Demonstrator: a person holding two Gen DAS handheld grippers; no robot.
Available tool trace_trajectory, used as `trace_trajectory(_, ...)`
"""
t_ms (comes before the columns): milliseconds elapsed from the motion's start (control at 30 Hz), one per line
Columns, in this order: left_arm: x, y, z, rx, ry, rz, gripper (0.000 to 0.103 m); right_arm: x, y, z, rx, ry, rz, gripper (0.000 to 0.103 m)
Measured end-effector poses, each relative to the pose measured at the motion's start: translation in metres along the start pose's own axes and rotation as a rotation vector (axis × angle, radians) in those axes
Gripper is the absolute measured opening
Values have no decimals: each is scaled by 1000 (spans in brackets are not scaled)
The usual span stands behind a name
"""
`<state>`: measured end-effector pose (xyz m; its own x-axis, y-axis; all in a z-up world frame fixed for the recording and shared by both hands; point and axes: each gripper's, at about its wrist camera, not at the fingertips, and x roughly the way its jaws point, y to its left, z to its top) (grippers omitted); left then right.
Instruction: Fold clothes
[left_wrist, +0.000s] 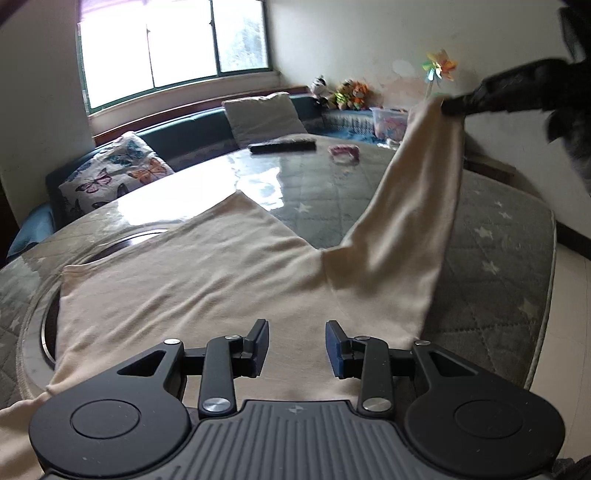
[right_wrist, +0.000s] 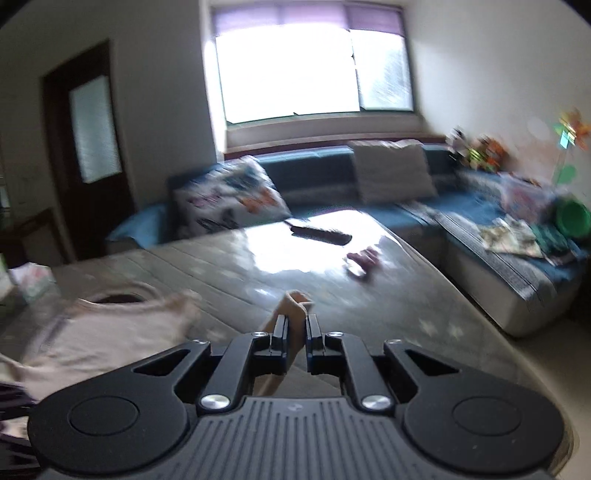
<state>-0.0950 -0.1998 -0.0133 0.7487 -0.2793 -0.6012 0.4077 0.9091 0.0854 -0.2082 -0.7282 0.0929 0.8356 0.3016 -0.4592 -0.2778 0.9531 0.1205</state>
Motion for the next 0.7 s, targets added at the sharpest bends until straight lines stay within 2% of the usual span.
trace_trajectory(100, -10, 13, -4, -30, -17, 23, 37, -13, 25, 16, -52, -34, 57, 8)
trace_trajectory(367, -39, 48, -21, -119, -47, 94, 37, -27, 130, 46, -229, -74, 297, 8)
trace_trajectory(567, -61, 66, -40, -172, -45, 152, 42, 0, 212, 35, -352, -15, 461, 8)
trace_trajectory(700, -70, 76, -51, -208, -32, 190, 43, 18, 248, 18, -396, 57, 541, 11)
